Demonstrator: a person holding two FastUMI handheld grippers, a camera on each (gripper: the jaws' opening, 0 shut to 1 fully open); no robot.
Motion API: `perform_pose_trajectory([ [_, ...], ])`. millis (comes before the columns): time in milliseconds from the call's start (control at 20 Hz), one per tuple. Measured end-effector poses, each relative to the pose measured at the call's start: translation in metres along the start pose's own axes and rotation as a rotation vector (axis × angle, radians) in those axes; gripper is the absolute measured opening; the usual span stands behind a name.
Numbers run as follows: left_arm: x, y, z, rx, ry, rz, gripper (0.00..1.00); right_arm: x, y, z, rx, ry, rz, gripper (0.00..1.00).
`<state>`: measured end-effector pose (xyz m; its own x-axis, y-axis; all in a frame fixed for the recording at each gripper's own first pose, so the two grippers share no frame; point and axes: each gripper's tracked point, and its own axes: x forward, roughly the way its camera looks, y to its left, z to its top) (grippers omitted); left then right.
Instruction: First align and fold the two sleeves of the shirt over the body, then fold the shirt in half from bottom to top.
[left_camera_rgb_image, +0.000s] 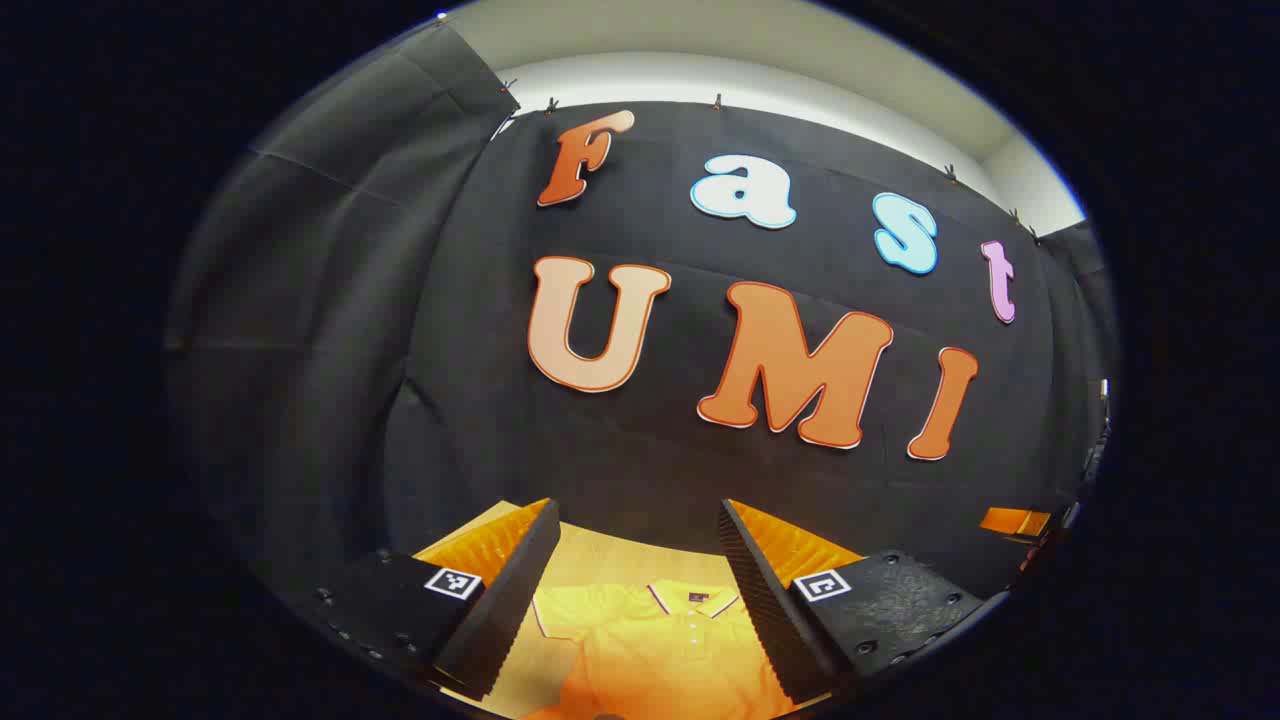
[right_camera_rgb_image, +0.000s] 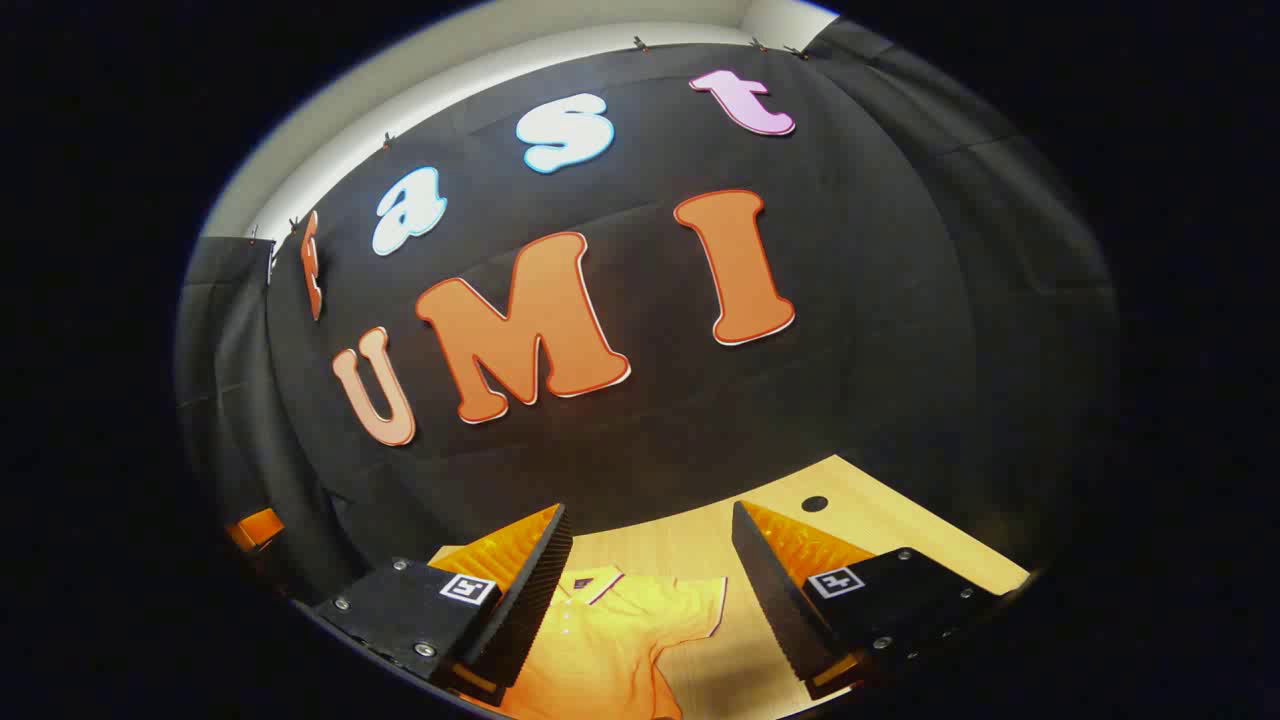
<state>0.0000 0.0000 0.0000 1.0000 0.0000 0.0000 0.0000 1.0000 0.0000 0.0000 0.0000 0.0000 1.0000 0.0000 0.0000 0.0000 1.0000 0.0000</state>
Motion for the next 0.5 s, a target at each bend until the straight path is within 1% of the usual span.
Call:
perform_pose_trajectory([
  [100,0.015,-0.010,-0.004,-0.002,0.009,-0.013,0.98,0.002,-0.010,0.004,0.017,-0.022,-0.039,0.98],
  [200,0.028,-0.025,-0.006,-0.044,0.022,-0.071,0.97,0.004,-0.020,0.009,0.033,-0.050,-0.081,0.98],
  [300,0.044,-0.033,-0.010,-0.087,0.042,-0.116,0.97,0.001,-0.021,0.009,0.034,-0.053,-0.100,0.98],
  [400,0.058,-0.031,-0.012,-0.097,0.066,-0.142,0.98,-0.002,-0.025,0.010,0.003,-0.049,-0.136,0.97],
  [500,0.070,-0.028,-0.009,-0.109,0.066,-0.164,0.98,-0.006,-0.022,0.012,-0.041,-0.061,-0.150,0.97],
])
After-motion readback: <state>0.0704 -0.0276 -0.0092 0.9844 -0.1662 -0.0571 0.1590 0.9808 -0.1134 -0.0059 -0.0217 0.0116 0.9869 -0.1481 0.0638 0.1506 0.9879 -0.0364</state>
